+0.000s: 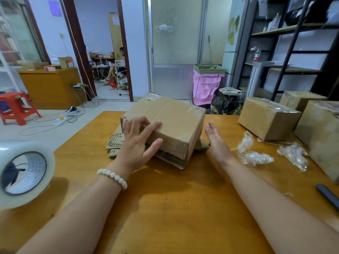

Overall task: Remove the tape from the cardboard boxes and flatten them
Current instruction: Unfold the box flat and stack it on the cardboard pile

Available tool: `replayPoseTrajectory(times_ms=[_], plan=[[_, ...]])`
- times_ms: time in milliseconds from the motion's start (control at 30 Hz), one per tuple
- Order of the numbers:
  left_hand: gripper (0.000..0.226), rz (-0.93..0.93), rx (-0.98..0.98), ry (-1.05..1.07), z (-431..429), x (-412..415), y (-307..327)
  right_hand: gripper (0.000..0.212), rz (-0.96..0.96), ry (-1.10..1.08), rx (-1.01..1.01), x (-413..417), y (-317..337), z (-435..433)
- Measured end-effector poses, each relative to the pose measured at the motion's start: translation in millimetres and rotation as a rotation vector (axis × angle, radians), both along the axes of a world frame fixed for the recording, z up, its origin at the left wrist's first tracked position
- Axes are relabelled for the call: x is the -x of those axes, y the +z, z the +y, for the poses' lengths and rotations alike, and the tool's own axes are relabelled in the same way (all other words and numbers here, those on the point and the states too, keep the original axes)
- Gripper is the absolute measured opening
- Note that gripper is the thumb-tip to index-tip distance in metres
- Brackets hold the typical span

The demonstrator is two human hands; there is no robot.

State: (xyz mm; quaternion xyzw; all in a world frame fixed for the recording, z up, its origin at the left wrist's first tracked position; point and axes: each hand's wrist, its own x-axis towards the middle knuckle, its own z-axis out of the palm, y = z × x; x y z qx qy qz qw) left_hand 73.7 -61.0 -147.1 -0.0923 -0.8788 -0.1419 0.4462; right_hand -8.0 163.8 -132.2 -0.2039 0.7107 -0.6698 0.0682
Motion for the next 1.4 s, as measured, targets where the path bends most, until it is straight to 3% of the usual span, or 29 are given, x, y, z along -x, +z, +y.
replayPoseTrajectory(times_ms=[100, 233, 333, 400, 533, 667, 767, 900, 1033, 1133, 1233, 1300, 1400], plan=[[0.057, 0.044, -0.074, -0.006, -6, -2, 0, 0.054, 0.063, 0.010, -0.027, 3, -4, 1], [0.066, 0.060, -0.142, 0.075, -2, -5, -1, 0.068, 0.171, 0.014, -0.149, 5, -6, 4], [0.072, 0.016, -0.396, 0.173, 14, -8, 6, 0.050, 0.310, 0.014, -0.310, 2, -6, 4], [0.076, -0.002, -0.532, 0.141, 19, -11, 8, 0.045, 0.377, -0.010, -0.343, 2, -7, 4], [0.087, -0.044, -0.621, -0.021, 13, -16, 4, 0.051, 0.515, 0.038, -0.374, -1, -8, 3], [0.054, -0.166, -0.728, -0.073, 13, -16, 8, 0.034, 0.728, 0.098, -0.405, -11, -9, -3], [0.038, -0.070, -0.846, -0.034, 9, -14, 12, 0.021, 0.794, 0.150, -0.384, -19, -5, -6], [0.027, 0.007, -0.992, -0.052, 1, -13, 15, 0.029, 0.797, 0.288, -0.444, -29, -3, -11], [0.029, -0.001, -1.234, -0.218, -8, -13, 19, 0.037, 0.873, 0.409, -0.511, -37, -4, -16], [0.031, -0.050, -1.162, -0.218, 0, -13, 17, 0.030, 0.953, 0.287, -0.363, -41, 0, -20], [0.044, -0.190, -0.955, -0.194, 12, -11, 9, 0.025, 1.088, -0.110, -0.175, -31, 1, -22], [0.050, -0.252, -0.838, -0.243, 20, -13, 6, 0.039, 1.054, -0.221, -0.211, -25, 3, -21], [0.048, -0.272, -0.701, -0.261, 25, -11, 3, 0.062, 0.949, -0.187, -0.381, -23, 2, -19]])
